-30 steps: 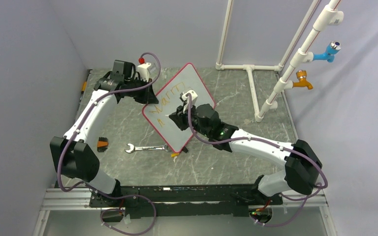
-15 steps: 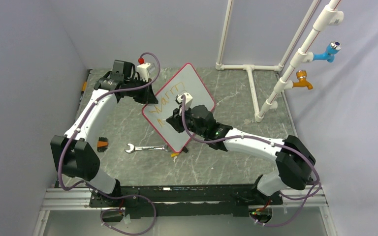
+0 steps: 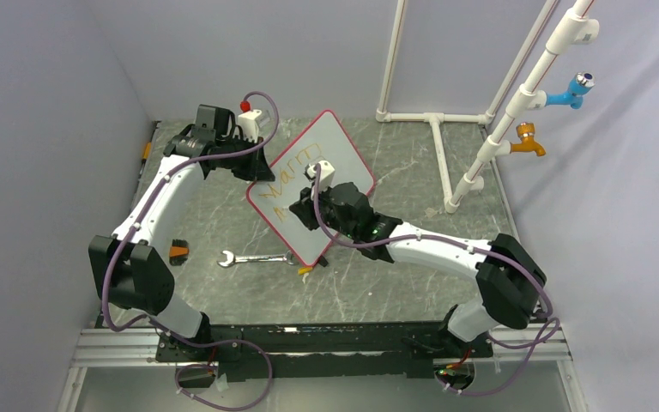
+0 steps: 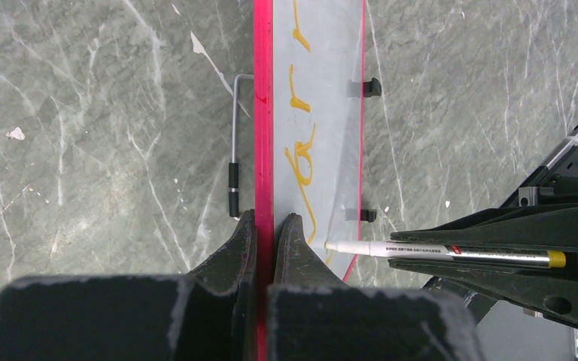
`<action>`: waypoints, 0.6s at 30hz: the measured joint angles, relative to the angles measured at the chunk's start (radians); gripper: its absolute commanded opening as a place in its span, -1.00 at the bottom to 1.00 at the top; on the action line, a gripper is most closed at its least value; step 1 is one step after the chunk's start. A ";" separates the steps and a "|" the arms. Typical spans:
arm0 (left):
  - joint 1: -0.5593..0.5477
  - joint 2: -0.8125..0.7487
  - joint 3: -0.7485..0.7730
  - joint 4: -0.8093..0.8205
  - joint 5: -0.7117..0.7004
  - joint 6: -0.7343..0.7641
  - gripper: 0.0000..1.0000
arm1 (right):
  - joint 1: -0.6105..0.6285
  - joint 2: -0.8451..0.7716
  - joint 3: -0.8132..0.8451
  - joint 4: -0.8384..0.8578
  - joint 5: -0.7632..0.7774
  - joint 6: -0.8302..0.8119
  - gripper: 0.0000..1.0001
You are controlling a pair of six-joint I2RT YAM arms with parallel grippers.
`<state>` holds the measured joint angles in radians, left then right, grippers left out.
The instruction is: Write a sentence on the whiteboard
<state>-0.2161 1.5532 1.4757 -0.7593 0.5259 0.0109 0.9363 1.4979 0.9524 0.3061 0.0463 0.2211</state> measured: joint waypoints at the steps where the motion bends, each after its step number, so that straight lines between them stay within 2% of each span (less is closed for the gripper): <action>1: 0.000 0.000 0.000 0.000 0.000 0.000 -1.00 | -0.001 0.003 0.007 -0.003 0.005 0.000 -1.00; 18: 0.002 0.002 0.000 -0.001 0.000 0.000 -1.00 | -0.003 0.025 0.062 -0.024 0.019 0.003 -1.00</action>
<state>-0.2146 1.5551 1.4757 -0.7601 0.5262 0.0109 0.9329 1.5227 1.0145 0.2817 0.0654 0.2241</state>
